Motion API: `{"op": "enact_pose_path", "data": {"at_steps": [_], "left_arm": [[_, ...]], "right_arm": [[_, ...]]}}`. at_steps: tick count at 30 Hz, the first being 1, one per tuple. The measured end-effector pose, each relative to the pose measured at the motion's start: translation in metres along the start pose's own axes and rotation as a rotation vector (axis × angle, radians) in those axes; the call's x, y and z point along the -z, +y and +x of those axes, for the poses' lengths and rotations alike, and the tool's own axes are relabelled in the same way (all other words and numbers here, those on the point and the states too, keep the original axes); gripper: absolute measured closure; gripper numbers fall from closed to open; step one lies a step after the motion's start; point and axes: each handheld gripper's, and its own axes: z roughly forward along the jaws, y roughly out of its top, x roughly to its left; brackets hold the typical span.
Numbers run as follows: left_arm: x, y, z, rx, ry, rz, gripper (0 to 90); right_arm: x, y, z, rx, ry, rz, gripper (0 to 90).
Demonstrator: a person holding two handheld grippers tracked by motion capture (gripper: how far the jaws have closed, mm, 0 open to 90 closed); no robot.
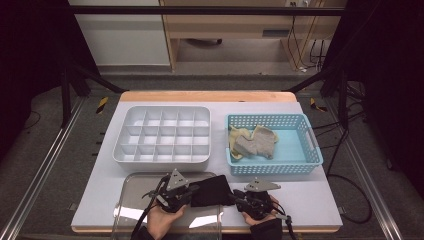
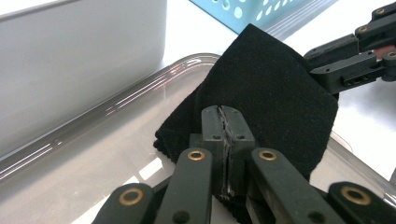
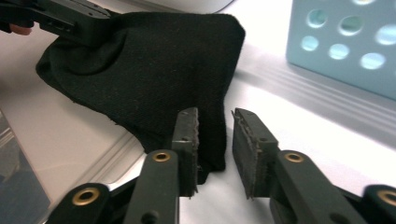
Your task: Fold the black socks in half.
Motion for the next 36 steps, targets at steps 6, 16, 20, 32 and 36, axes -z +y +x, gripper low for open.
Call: {"op": "enact_pose_path", "data": {"at_steps": [6, 16, 20, 32, 36], "left_arm": [[0.007, 0.008, -0.003, -0.006, -0.008, -0.011, 87.6], [-0.014, 0.028, -0.022, -0.031, -0.060, 0.012, 89.4], [-0.031, 0.026, -0.024, -0.017, -0.044, 0.062, 89.5], [-0.018, 0.028, -0.019, 0.014, -0.074, 0.020, 89.1], [0.004, 0.026, -0.011, 0.018, -0.048, -0.013, 88.9]], "right_arm": [[0.000, 0.000, 0.001, -0.022, 0.015, 0.007, 83.4], [0.013, 0.011, 0.005, 0.007, 0.021, -0.035, 85.0], [0.017, 0.014, 0.006, 0.023, 0.024, -0.050, 85.2], [0.023, 0.026, 0.020, 0.102, 0.072, -0.078, 85.8], [0.023, 0.026, 0.019, 0.101, 0.064, -0.073, 85.8]]}}
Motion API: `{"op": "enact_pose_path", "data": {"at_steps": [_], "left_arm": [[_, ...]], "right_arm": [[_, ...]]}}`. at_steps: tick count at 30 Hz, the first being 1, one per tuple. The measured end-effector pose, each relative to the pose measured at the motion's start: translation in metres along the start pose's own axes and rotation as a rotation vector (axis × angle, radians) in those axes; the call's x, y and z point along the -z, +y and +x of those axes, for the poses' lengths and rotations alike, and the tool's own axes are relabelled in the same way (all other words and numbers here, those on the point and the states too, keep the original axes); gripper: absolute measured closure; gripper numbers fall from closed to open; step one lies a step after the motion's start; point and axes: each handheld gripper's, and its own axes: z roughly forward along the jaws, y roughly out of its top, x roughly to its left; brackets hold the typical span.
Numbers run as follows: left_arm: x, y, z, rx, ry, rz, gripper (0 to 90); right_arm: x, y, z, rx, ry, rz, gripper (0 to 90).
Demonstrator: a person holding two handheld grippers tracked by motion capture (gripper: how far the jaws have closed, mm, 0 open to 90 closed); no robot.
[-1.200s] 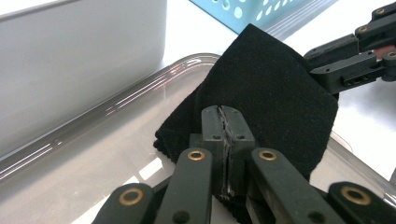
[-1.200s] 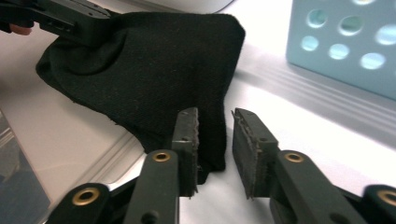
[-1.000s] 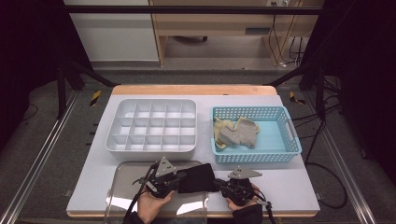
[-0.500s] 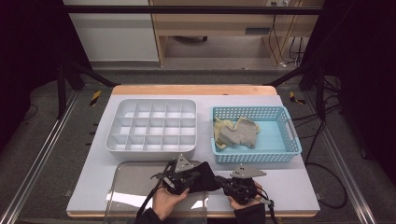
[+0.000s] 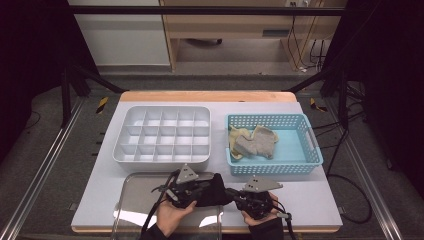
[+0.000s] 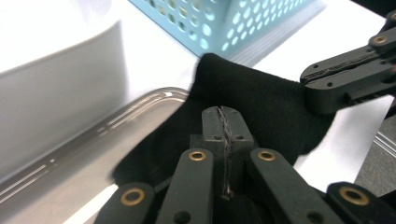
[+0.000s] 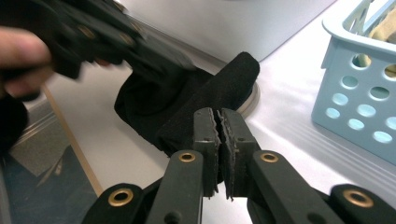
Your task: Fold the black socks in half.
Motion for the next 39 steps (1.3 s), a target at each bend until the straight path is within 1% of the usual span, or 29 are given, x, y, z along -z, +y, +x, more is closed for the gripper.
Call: {"op": "enact_pose_path", "data": {"at_steps": [2, 5, 7, 9, 11, 12, 13, 15, 18, 22, 26, 32, 34, 39], "left_arm": [[0.009, -0.005, 0.006, -0.005, 0.033, 0.002, 88.9], [0.016, -0.017, 0.017, 0.012, 0.068, 0.020, 89.2], [0.019, -0.026, 0.023, 0.038, 0.072, 0.023, 89.3], [0.019, -0.032, 0.026, 0.049, 0.075, 0.034, 89.3], [0.018, -0.035, 0.026, 0.050, 0.074, 0.045, 89.4], [0.017, -0.036, 0.026, 0.049, 0.071, 0.047, 89.4], [0.015, -0.037, 0.025, 0.056, 0.067, 0.042, 89.5], [0.011, -0.039, 0.023, 0.059, 0.058, 0.054, 89.5], [0.009, -0.042, 0.022, 0.058, 0.053, 0.062, 89.6], [0.009, -0.042, 0.022, 0.064, 0.050, 0.054, 89.6], [0.009, -0.042, 0.021, 0.063, 0.047, 0.052, 89.6], [0.008, -0.043, 0.020, 0.057, 0.048, 0.053, 89.6], [0.008, -0.043, 0.019, 0.057, 0.045, 0.055, 89.6], [0.008, -0.043, 0.018, 0.051, 0.040, 0.056, 89.6]], "right_arm": [[0.000, 0.000, 0.000, 0.000, -0.002, 0.002, 85.8], [0.000, 0.001, -0.001, 0.001, -0.004, 0.004, 85.8], [0.000, 0.002, -0.002, 0.004, -0.004, 0.005, 85.8], [0.000, 0.003, -0.001, 0.007, -0.004, 0.007, 85.8], [0.000, 0.004, -0.001, 0.011, -0.002, 0.006, 85.8], [0.000, 0.005, 0.000, 0.018, -0.003, 0.006, 85.8], [0.000, 0.006, 0.001, 0.024, -0.004, 0.007, 85.8], [-0.001, 0.009, 0.003, 0.050, -0.011, 0.011, 85.8], [-0.003, 0.013, 0.008, 0.080, -0.004, 0.013, 85.8], [-0.008, 0.021, 0.016, 0.102, 0.029, 0.013, 85.8], [-0.018, 0.027, 0.025, 0.129, 0.066, 0.024, 85.8], [-0.030, 0.031, 0.035, 0.149, 0.112, 0.039, 85.8], [-0.033, 0.032, 0.038, 0.164, 0.130, 0.045, 85.8], [-0.042, 0.029, 0.045, 0.193, 0.175, 0.078, 85.8]]}}
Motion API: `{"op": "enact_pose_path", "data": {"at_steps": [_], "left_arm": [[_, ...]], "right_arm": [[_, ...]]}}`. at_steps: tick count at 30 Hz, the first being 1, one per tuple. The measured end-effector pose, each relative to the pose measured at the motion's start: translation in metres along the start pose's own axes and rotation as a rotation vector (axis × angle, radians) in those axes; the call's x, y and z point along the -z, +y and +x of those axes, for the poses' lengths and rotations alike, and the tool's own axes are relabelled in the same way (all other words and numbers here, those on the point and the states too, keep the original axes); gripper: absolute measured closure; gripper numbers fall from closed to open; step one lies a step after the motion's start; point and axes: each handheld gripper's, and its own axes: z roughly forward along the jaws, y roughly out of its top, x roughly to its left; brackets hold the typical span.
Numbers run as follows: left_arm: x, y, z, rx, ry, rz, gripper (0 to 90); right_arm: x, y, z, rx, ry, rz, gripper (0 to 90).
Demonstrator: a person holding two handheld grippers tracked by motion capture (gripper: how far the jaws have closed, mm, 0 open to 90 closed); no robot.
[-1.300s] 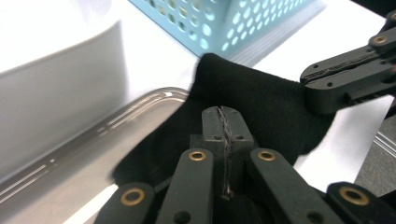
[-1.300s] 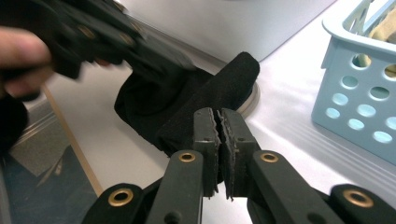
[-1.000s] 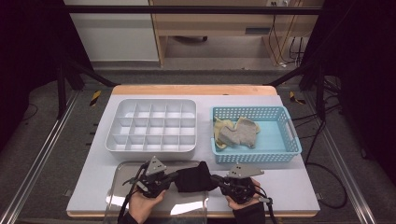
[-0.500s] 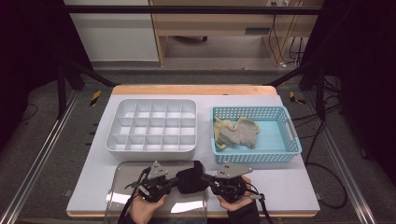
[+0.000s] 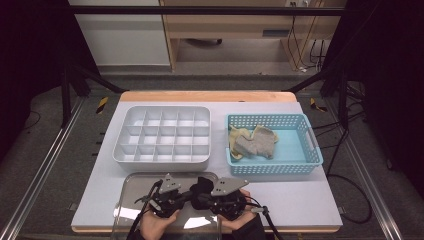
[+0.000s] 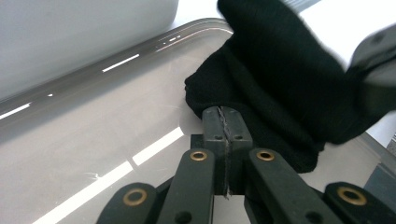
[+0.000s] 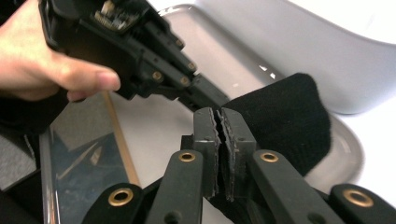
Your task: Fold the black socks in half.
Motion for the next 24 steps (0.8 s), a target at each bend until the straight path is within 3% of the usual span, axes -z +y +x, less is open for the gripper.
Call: {"op": "enact_pose_path", "data": {"at_steps": [4, 9, 14, 19, 24], "left_arm": [[0.002, 0.001, 0.002, 0.011, -0.007, -0.011, 89.6], [0.018, 0.010, 0.011, 0.029, -0.009, -0.069, 89.6], [0.027, 0.024, 0.008, -0.007, -0.028, -0.107, 89.6], [0.019, 0.040, -0.004, -0.053, -0.057, -0.094, 89.6], [0.001, 0.050, -0.011, -0.096, -0.044, -0.057, 89.6]], "right_arm": [[-0.010, -0.006, 0.000, -0.007, 0.011, 0.031, 85.7], [-0.015, -0.011, -0.001, -0.028, 0.008, 0.031, 85.4], [-0.017, -0.011, 0.001, -0.034, -0.005, 0.032, 85.1], [-0.019, -0.010, 0.002, -0.032, -0.014, 0.036, 84.8], [-0.019, -0.009, 0.004, -0.029, -0.021, 0.040, 84.7]]}}
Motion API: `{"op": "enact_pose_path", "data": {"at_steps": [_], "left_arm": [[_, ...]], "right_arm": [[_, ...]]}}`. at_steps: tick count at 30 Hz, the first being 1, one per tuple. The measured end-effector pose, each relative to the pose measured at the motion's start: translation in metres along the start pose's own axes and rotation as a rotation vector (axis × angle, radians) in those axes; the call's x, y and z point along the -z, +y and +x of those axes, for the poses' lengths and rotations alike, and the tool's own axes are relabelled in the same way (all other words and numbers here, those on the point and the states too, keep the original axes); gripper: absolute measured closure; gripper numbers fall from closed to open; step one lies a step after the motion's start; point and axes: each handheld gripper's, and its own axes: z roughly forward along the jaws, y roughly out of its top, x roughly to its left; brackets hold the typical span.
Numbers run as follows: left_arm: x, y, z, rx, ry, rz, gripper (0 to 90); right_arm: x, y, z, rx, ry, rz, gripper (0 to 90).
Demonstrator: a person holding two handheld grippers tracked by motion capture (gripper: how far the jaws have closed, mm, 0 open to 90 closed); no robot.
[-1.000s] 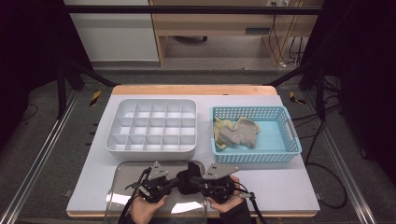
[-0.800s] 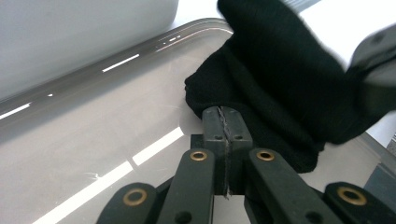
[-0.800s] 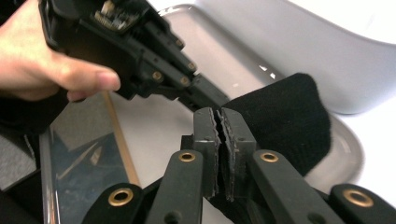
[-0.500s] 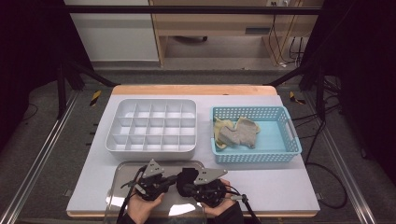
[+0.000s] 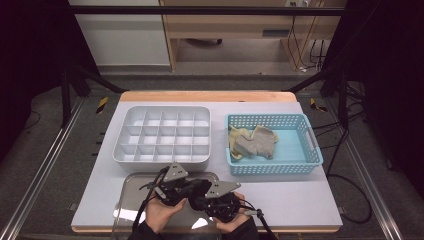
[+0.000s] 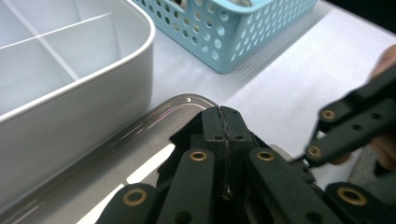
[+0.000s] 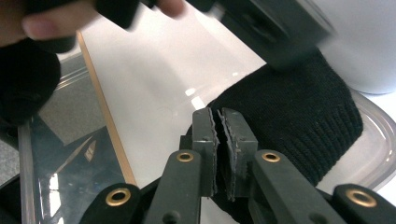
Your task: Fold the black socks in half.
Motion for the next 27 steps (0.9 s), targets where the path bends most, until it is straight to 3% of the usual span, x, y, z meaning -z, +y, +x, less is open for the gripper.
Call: {"op": "enact_pose_path", "data": {"at_steps": [4, 8, 13, 19, 24, 27], "left_arm": [[-0.009, -0.005, 0.007, 0.001, 0.024, 0.049, 89.6], [-0.005, -0.017, 0.010, 0.024, 0.030, 0.050, 89.6], [0.005, -0.028, 0.004, 0.033, 0.015, 0.049, 89.5], [0.009, -0.036, -0.008, 0.030, -0.009, 0.036, 89.5], [0.010, -0.039, -0.015, 0.042, 0.002, 0.025, 89.4], [0.010, -0.040, -0.019, 0.044, 0.011, 0.022, 89.3]], "right_arm": [[0.002, 0.000, 0.000, 0.000, -0.004, 0.000, 84.8], [0.008, 0.000, -0.003, 0.008, -0.012, 0.012, 84.9], [0.019, -0.001, -0.008, 0.020, -0.060, 0.021, 84.5], [0.030, -0.002, -0.015, -0.012, -0.096, -0.005, 82.1], [0.044, 0.003, -0.017, -0.065, -0.103, -0.101, 84.3], [0.041, -0.001, -0.019, -0.090, -0.106, -0.093, 84.8]]}}
